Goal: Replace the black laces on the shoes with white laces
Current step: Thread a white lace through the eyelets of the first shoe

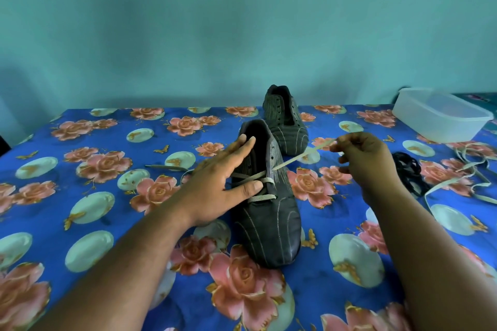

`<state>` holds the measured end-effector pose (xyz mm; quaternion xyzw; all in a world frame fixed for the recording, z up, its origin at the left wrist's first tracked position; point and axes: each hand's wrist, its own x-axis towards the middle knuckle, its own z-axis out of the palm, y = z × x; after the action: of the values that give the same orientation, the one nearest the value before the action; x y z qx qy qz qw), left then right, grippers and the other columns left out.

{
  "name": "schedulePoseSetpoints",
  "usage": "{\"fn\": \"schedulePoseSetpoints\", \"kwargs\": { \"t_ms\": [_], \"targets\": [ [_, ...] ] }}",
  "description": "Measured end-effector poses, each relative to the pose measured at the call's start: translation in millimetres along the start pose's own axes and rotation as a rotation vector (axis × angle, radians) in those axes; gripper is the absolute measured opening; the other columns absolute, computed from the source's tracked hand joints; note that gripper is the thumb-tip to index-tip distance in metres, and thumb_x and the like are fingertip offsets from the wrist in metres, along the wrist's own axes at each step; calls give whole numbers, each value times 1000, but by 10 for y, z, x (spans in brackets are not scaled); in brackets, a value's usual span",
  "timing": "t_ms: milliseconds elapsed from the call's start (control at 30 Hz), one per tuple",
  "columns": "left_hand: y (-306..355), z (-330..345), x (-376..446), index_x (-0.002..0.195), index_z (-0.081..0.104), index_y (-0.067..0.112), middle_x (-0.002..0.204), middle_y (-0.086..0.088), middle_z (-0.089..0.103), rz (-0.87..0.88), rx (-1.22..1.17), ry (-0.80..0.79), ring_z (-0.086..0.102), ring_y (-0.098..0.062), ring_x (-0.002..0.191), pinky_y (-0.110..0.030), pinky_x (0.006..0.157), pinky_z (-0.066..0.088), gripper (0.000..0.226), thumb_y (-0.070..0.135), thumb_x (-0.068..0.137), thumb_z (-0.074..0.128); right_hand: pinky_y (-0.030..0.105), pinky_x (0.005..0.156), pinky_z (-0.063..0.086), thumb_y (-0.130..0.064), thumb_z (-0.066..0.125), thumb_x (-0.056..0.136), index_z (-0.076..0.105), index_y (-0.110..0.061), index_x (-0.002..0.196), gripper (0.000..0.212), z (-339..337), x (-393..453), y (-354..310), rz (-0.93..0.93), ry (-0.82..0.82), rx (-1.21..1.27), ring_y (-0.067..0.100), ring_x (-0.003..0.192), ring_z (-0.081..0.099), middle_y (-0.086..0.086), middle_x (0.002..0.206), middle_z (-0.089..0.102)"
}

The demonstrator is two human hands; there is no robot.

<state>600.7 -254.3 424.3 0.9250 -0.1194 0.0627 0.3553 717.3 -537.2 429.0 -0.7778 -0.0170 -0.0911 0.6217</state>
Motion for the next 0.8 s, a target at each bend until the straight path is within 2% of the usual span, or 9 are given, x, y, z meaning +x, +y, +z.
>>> {"fn": "schedulePoseSetpoints", "kwargs": {
  "t_ms": [100, 200, 300, 367, 500, 600, 667, 733, 800],
  "targets": [
    [-14, -43, -30, 159, 1, 50, 162, 36, -1, -62, -81, -65, -2, 34, 133, -13, 119, 8, 98, 64, 83, 61, 34, 74, 47, -31, 66, 99, 67, -21, 102, 10, 59, -18, 42, -136, 57, -209, 16, 88, 58, 1, 104, 71],
    [-68, -83, -32, 158, -3, 51, 156, 44, -7, -108, -94, -128, -3, 27, 139, -19, 123, 8, 104, 66, 81, 64, 34, 93, 42, -42, 71, 92, 68, -37, 104, 14, 196, -180, -23, -429, -125, -318, 14, 111, 53, -17, 109, 65],
    [-73, -98, -33, 158, -5, 51, 147, 51, -10, -110, -104, -162, -6, 27, 138, -19, 122, 8, 110, 66, 78, 68, 28, 97, 39, -53, 71, 89, 74, -34, 99, 22, 314, -312, -54, -676, -385, -353, 8, 111, 55, -21, 103, 68],
    [-61, -93, -35, 159, -6, 48, 155, 43, -10, -100, -68, -155, -7, 24, 142, -17, 121, 7, 112, 67, 77, 69, 28, 96, 40, -47, 72, 90, 71, -35, 93, 13, 375, -343, -49, -750, -446, -371, 8, 108, 56, -19, 97, 68],
    [-57, -89, -32, 160, -5, 46, 163, 35, -10, -92, -62, -141, -5, 21, 144, -18, 121, 8, 114, 70, 76, 68, 29, 96, 43, -42, 69, 92, 63, -43, 90, 6, 393, -345, -43, -708, -464, -336, 13, 107, 57, -18, 96, 67],
    [-61, -89, -32, 160, -5, 46, 162, 35, -11, -92, -63, -140, -6, 20, 145, -17, 120, 7, 113, 69, 77, 69, 37, 89, 49, -37, 71, 91, 65, -35, 86, 8, 352, -331, -52, -674, -413, -329, 1, 103, 55, -17, 95, 66],
    [-59, -89, -29, 160, -5, 46, 162, 36, -11, -92, -59, -140, -6, 20, 145, -17, 121, 7, 113, 68, 78, 69, 29, 82, 45, -25, 74, 92, 67, -29, 85, 11, 307, -275, -30, -621, -351, -317, -4, 96, 53, -17, 91, 66],
    [-64, -90, -27, 159, -6, 47, 161, 37, -12, -94, -58, -144, -6, 20, 145, -19, 122, 7, 113, 68, 78, 69, 19, 75, 38, -25, 73, 93, 66, -32, 86, 12, 258, -201, 0, -556, -272, -322, -1, 91, 53, -20, 88, 66],
    [-70, -86, -26, 158, -7, 49, 160, 38, -13, -96, -54, -149, -6, 19, 145, -22, 123, 8, 113, 70, 77, 68, 21, 70, 38, -26, 71, 95, 66, -32, 85, 13, 207, -118, 30, -441, -196, -295, 2, 83, 53, -17, 87, 66]
  ]
}}
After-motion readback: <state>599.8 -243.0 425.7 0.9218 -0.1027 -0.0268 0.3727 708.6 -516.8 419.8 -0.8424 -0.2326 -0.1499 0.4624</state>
